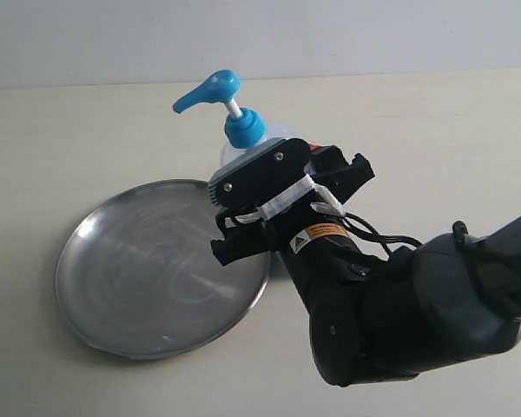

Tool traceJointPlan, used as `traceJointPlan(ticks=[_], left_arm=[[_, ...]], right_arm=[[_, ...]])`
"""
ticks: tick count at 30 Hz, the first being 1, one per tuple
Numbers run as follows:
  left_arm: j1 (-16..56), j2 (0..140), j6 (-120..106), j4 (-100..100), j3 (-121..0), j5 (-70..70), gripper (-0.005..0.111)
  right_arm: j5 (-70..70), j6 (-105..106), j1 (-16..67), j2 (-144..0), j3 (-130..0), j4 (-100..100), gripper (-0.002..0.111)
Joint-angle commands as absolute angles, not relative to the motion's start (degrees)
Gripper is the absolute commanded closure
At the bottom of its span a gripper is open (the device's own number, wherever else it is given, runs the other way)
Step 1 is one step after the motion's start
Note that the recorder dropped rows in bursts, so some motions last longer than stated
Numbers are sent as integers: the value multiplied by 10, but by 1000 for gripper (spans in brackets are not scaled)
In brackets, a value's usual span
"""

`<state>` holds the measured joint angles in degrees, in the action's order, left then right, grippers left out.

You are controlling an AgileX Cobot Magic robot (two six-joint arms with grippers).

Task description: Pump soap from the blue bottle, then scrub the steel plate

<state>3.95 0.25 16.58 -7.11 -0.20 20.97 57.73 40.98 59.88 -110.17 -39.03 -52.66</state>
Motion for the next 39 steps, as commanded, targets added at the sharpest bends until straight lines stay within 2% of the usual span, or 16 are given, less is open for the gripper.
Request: traceJointPlan(ticks=[1, 17, 39], left_arm=[[38, 0, 167, -73, 0, 204, 107], [38, 54, 167, -73, -27, 207, 107], [39, 174, 167, -73, -171, 208, 107]], right_arm=[[585, 408, 600, -1100, -393, -512, 108], [589, 408, 600, -1100, -393, -512, 108], [589, 408, 600, -1100, -393, -512, 108]])
